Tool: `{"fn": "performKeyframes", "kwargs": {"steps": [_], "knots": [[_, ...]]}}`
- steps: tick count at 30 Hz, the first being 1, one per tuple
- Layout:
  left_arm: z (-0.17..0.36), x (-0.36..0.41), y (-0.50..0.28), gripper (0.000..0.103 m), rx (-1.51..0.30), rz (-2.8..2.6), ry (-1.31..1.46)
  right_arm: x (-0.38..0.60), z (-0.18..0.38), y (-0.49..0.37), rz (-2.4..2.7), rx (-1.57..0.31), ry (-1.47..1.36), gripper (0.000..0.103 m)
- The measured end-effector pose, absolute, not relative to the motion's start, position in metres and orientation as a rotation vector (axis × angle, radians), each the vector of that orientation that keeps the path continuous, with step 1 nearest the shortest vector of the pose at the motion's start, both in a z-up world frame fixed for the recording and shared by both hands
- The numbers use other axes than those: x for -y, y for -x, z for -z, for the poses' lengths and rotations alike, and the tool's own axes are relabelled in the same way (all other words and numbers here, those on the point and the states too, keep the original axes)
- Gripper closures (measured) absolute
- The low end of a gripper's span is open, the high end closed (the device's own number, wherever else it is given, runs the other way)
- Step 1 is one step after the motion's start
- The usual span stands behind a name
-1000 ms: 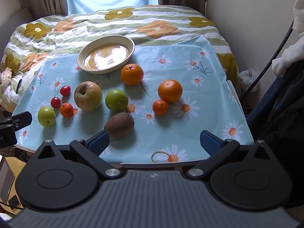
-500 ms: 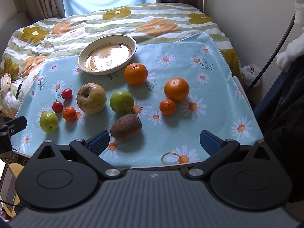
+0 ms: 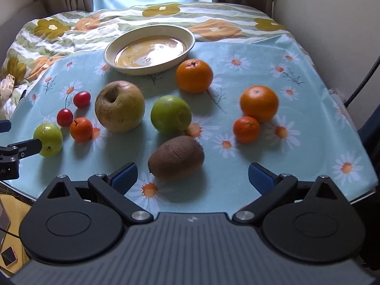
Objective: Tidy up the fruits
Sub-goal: 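Grasp the large green apple with the left gripper while the right gripper grasps the brown kiwi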
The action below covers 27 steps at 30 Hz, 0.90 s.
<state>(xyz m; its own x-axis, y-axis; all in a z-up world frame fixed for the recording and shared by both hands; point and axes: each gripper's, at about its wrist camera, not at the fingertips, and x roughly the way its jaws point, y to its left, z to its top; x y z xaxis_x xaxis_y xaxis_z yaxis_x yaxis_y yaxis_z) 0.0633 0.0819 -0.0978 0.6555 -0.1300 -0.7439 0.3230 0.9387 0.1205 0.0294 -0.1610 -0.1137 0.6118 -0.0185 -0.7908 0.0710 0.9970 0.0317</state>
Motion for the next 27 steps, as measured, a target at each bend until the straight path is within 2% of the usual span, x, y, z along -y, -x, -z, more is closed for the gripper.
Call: {"fn": "performKeyframes", "kwargs": {"steps": [5,8,14,17,20,27], "knots": [[0.118,-0.083,-0.071,0.012,-0.813,0.298,-0.292,0.152,0.132,-0.037,0.036,-0.904,-0.057,0.000],[0.128,-0.084,-0.078,0.021,-0.842,0.303,-0.272,0.150,0.139,-0.042,0.035,-0.906,-0.058,0.000],[0.133,-0.082,-0.084,0.024,-0.859,0.316,-0.256,0.148,0.149,-0.052,0.023,-0.917,-0.072,0.000],[0.137,-0.081,-0.086,0.029,-0.864,0.319,-0.260,0.148,0.151,-0.056,0.027,-0.922,-0.072,0.000],[0.139,-0.080,-0.086,0.041,-0.862,0.323,-0.255,0.147,0.153,-0.058,0.025,-0.926,-0.073,0.000],[0.140,-0.083,-0.083,0.041,-0.843,0.321,-0.246,0.146,0.157,-0.065,0.014,-0.941,-0.062,0.002]]}}
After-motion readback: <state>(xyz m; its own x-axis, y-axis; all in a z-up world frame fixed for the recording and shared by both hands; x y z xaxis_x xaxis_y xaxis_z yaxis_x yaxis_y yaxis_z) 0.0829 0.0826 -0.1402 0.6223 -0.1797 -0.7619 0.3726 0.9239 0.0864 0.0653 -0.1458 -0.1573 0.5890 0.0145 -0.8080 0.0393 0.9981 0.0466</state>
